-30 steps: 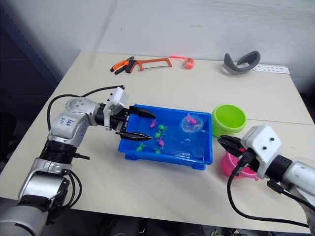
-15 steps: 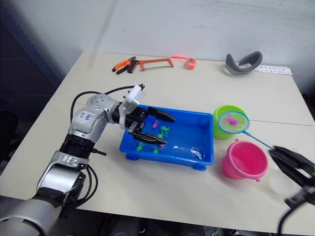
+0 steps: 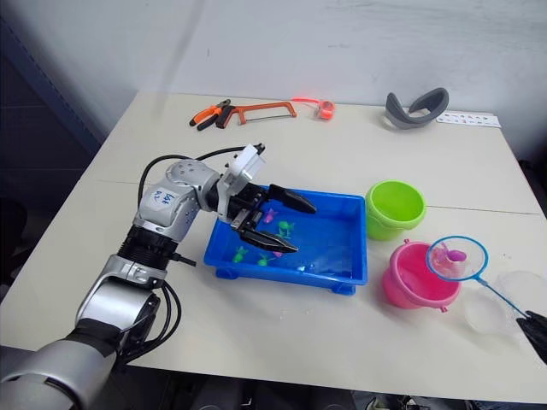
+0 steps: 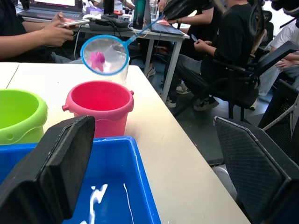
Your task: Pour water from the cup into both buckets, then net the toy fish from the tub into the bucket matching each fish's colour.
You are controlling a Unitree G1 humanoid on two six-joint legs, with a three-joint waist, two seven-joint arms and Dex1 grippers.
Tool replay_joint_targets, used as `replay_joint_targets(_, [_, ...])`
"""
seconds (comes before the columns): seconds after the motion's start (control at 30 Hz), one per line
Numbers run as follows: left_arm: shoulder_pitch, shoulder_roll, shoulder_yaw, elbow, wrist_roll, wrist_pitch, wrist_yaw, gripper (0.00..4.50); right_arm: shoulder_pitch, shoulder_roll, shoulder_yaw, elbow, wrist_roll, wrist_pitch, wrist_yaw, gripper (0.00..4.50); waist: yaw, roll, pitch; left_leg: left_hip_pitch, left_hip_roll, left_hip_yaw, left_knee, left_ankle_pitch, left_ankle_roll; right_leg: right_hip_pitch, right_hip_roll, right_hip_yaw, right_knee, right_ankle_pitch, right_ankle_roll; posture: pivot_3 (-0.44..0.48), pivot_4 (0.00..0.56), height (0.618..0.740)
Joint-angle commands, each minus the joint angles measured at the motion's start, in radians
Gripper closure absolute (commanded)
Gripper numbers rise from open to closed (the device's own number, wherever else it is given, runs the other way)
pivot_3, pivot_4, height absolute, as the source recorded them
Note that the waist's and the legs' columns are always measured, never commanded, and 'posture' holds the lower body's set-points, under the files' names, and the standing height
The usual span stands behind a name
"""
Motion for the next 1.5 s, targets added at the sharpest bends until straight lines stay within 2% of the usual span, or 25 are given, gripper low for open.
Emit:
replay_joint_targets(0.03, [-0.020, 0.000, 0.005, -0.011, -0.007, -0.017, -0.020, 0.06, -0.022, -0.028, 0.044, 0.128, -0.343, -0.356, -0.031, 4.50, 0.000, 0.000, 0.000, 0.000, 0.000, 0.000, 0.000, 0.000, 0.000, 0.000, 0.000, 0.000, 0.000, 0.000, 0.000, 0.000, 0.150, 0.740])
replay_joint_targets(0.1, [-0.024, 0.004, 0.007, -0.007, -0.006, -0.019, -0.019, 0.06, -0.043, -0.070, 0.040, 0.202, -0.505, -0.557, -0.079, 4.50, 0.000, 0.001, 0.000, 0.000, -0.001, 0.001, 0.000, 0.000, 0.000, -0.001, 0.000, 0.000, 0.000, 0.000, 0.000, 0.000, 0.150, 0.740])
replay_joint_targets(0.27, [-0.022, 0.009, 0.007, -0.008, -0.002, -0.024, -0.013, 0.06, -0.115, -0.137, -0.017, 0.309, -0.718, -0.874, -0.230, 4.50, -0.001, 0.001, 0.000, 0.001, 0.000, 0.002, 0.000, 0.001, -0.001, 0.000, 0.000, 0.000, 0.001, 0.000, 0.000, 0.000, 0.150, 0.740])
replay_joint_targets(0.37, [-0.018, 0.010, 0.008, -0.014, -0.002, -0.024, -0.007, 0.06, -0.142, -0.161, -0.042, 0.331, -0.795, -0.976, -0.289, 4.50, -0.001, 0.001, 0.000, 0.002, 0.000, 0.002, 0.000, 0.001, -0.001, 0.000, 0.000, 0.001, 0.002, 0.000, 0.000, 0.000, 0.150, 0.740])
replay_joint_targets(0.43, [-0.016, 0.010, 0.009, -0.016, -0.002, -0.023, -0.005, 0.06, -0.120, -0.174, -0.026, 0.346, -0.808, -0.990, -0.292, 4.50, -0.001, 0.001, 0.000, 0.002, 0.000, 0.002, 0.000, 0.001, -0.001, 0.000, 0.000, 0.000, 0.002, 0.000, 0.000, 0.000, 0.150, 0.740])
replay_joint_targets(0.53, [-0.016, 0.011, 0.010, -0.017, -0.002, -0.022, -0.001, 0.06, -0.139, -0.237, -0.073, 0.398, -0.807, -0.983, -0.328, 4.50, -0.001, 0.001, 0.000, 0.002, 0.000, 0.002, 0.000, 0.001, -0.001, 0.000, 0.000, 0.000, 0.002, 0.000, 0.000, 0.000, 0.150, 0.740])
replay_joint_targets(0.63, [-0.014, 0.013, 0.011, -0.021, -0.002, -0.020, 0.002, 0.06, -0.118, -0.271, -0.066, 0.427, -0.728, -0.918, -0.322, 4.50, -0.002, 0.001, 0.000, 0.003, 0.000, 0.003, 0.001, 0.001, -0.001, 0.001, -0.001, 0.001, 0.002, 0.000, 0.000, 0.000, 0.150, 0.740])
replay_joint_targets(0.7, [-0.006, 0.025, 0.009, -0.006, 0.012, -0.029, 0.006, 0.06, -0.075, -0.270, 0.004, 0.392, -0.530, -0.768, -0.283, 4.50, -0.002, 0.001, 0.000, 0.004, 0.001, 0.002, 0.000, 0.001, -0.001, 0.002, 0.000, 0.001, 0.002, 0.000, 0.000, 0.000, 0.150, 0.740])
replay_joint_targets(0.8, [0.018, 0.059, 0.003, 0.018, 0.046, -0.059, 0.007, 0.06, -0.022, -0.287, 0.101, 0.242, -0.174, -0.425, -0.252, 4.50, -0.006, 0.001, -0.001, 0.005, 0.002, 0.002, 0.000, 0.001, -0.001, 0.002, 0.001, 0.001, 0.003, 0.000, 0.000, 0.000, 0.150, 0.740])
replay_joint_targets(0.87, [0.033, 0.083, 0.000, 0.027, 0.065, -0.079, 0.000, 0.06, -0.037, -0.328, 0.116, 0.163, -0.043, -0.245, -0.261, 4.50, -0.016, 0.002, -0.001, 0.006, 0.002, 0.004, 0.000, 0.001, -0.001, 0.004, 0.001, 0.002, 0.004, 0.000, 0.000, 0.000, 0.150, 0.740])
replay_joint_targets(0.97, [0.064, 0.135, 0.009, 0.021, 0.089, -0.093, 0.006, 0.06, -0.091, -0.465, 0.193, 0.046, 0.207, 0.024, -0.294, 4.50, -0.025, 0.001, 0.000, 0.010, 0.002, 0.004, 0.000, 0.001, -0.001, 0.006, 0.000, 0.002, 0.004, 0.000, 0.000, 0.000, 0.150, 0.740])
replay_joint_targets(1.07, [0.094, 0.185, 0.029, -0.002, 0.095, -0.076, 0.025, 0.06, -0.226, -0.626, 0.317, 0.006, 0.374, 0.221, -0.340, 4.50, -0.028, 0.001, 0.000, 0.010, 0.003, 0.004, 0.000, 0.001, -0.001, 0.006, 0.000, 0.003, 0.004, 0.000, -0.001, 0.000, 0.150, 0.740])
replay_joint_targets(1.17, [0.128, 0.245, 0.038, -0.035, 0.099, -0.061, 0.028, 0.06, -0.402, -0.760, 0.484, 0.042, 0.416, 0.319, -0.337, 4.50, -0.024, 0.001, 0.000, 0.008, 0.003, 0.002, 0.001, 0.001, -0.001, 0.005, 0.000, 0.002, 0.004, 0.000, -0.001, 0.000, 0.150, 0.740])
replay_joint_targets(1.3, [0.182, 0.332, 0.053, -0.079, 0.112, -0.055, 0.040, 0.06, -0.635, -0.858, 0.756, 0.157, 0.343, 0.331, -0.257, 4.50, -0.020, 0.001, 0.000, -0.001, 0.002, -0.003, 0.004, 0.000, 0.001, 0.001, 0.000, 0.000, 0.005, 0.000, 0.000, 0.000, 0.150, 0.740])
replay_joint_targets(1.4, [0.229, 0.395, 0.069, -0.124, 0.118, -0.051, 0.052, 0.06, -0.808, -0.864, 0.968, 0.246, 0.268, 0.319, -0.181, 4.50, -0.018, 0.000, 0.000, -0.004, 0.001, -0.004, 0.005, -0.001, 0.002, 0.000, -0.001, -0.001, 0.004, 0.000, 0.000, 0.000, 0.150, 0.740])
replay_joint_targets(1.5, [0.277, 0.439, 0.083, -0.184, 0.109, -0.038, 0.062, 0.06, -0.924, -0.834, 1.118, 0.317, 0.176, 0.283, -0.101, 4.50, -0.020, 0.000, 0.000, -0.004, 0.001, -0.005, 0.005, -0.001, 0.002, 0.000, -0.002, -0.001, 0.003, 0.000, 0.000, 0.000, 0.150, 0.740])
